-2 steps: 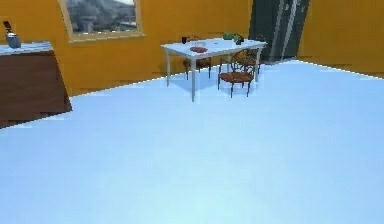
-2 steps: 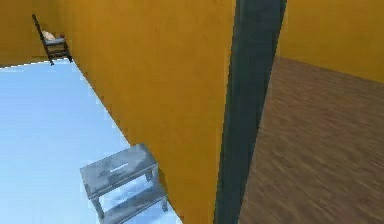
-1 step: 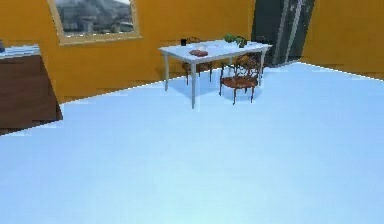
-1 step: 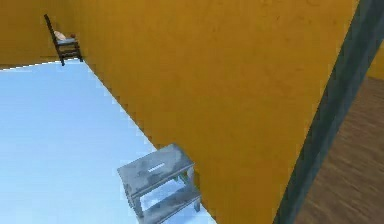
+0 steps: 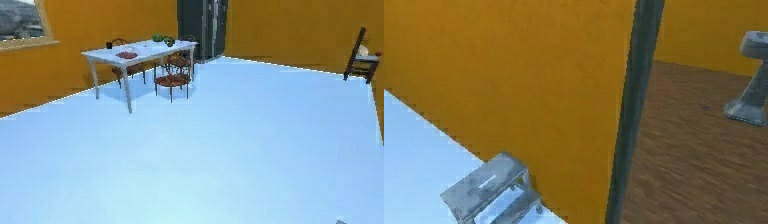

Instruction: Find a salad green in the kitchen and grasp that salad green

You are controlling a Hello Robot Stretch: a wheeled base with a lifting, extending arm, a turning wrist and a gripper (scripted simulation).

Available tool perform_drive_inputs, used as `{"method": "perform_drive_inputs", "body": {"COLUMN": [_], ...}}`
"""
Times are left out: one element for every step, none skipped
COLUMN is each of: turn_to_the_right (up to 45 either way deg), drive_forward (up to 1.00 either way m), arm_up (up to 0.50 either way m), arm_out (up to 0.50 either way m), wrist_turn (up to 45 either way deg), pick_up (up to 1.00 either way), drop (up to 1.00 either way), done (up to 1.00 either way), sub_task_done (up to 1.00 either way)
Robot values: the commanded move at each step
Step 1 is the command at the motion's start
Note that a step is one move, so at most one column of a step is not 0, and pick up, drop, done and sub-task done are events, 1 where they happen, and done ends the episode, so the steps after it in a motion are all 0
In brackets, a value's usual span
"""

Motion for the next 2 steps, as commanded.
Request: {"method": "perform_drive_inputs", "body": {"turn_to_the_right": [0.0, 12.0], "drive_forward": [0.6, 0.0], "arm_up": [0.0, 0.0], "arm_out": [0.0, 0.0], "wrist_turn": [0.0, 0.0], "pick_up": [0.0, 0.0], "drop": [0.0, 0.0], "done": [0.0, 0.0], "sub_task_done": [0.0, 0.0]}}
